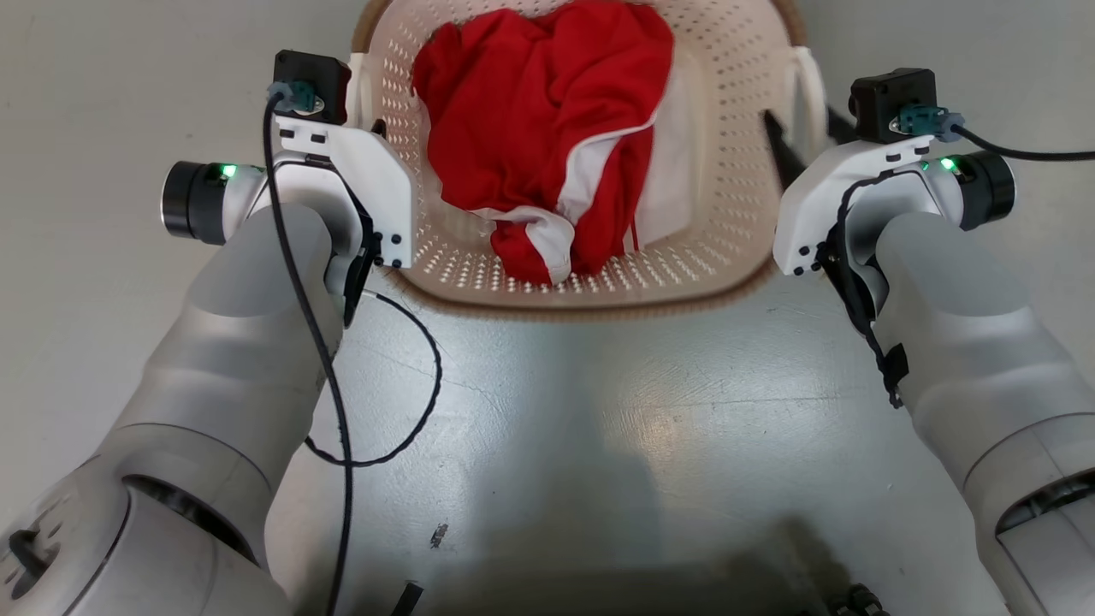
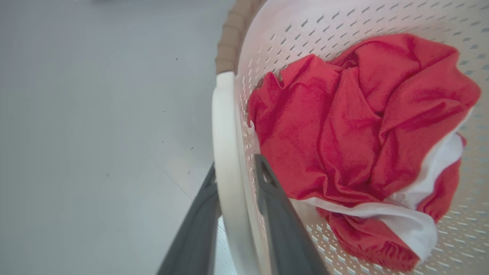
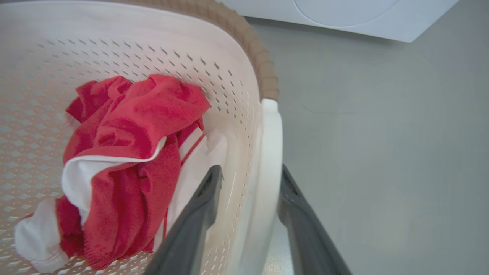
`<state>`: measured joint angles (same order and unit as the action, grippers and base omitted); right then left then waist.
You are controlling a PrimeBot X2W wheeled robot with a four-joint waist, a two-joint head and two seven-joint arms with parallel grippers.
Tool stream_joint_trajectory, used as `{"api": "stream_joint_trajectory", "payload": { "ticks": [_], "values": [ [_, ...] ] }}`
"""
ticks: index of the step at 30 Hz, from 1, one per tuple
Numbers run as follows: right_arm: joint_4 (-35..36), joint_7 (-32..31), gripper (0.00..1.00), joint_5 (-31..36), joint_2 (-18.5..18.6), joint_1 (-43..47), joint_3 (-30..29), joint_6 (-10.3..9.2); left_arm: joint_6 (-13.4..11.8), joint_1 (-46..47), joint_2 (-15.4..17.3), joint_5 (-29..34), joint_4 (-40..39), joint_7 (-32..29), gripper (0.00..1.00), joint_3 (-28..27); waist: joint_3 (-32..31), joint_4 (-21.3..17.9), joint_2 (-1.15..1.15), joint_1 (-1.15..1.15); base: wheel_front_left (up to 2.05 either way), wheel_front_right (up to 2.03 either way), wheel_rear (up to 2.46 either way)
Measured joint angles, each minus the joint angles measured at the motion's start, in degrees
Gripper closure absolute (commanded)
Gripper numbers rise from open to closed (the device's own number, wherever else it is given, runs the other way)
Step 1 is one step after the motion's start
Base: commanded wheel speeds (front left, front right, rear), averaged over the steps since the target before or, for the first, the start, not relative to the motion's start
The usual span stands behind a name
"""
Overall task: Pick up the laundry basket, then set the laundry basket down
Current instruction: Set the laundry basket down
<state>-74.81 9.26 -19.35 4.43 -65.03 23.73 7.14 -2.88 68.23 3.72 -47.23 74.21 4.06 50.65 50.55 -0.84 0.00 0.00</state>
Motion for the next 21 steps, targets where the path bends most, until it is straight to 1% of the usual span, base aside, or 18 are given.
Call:
{"api": "stream_joint_trajectory", "payload": {
  "ticks": [6,11,21],
  "values": [
    [0.15,1.52,0.00,3.41,-0.25,0.01,-3.28,0.01,-1.12,0.02,-0.29,-0.33,0.01,0.68,0.00,-0.32,-0.09,0.21,0.00,0.00,0.00,0.00,0.00],
    [0.15,2.44,0.00,5.06,-0.26,0.03,-5.32,0.01,-1.23,0.02,-0.45,-0.75,0.02,0.48,0.00,-0.27,-0.55,0.31,0.00,0.00,0.00,0.00,0.00],
    [0.62,4.00,0.00,5.32,-0.26,0.41,-6.09,0.01,-1.19,-0.18,-0.44,-1.94,0.02,2.30,0.00,-0.47,-2.90,0.09,0.00,0.00,0.00,0.00,0.00]
  ]
}}
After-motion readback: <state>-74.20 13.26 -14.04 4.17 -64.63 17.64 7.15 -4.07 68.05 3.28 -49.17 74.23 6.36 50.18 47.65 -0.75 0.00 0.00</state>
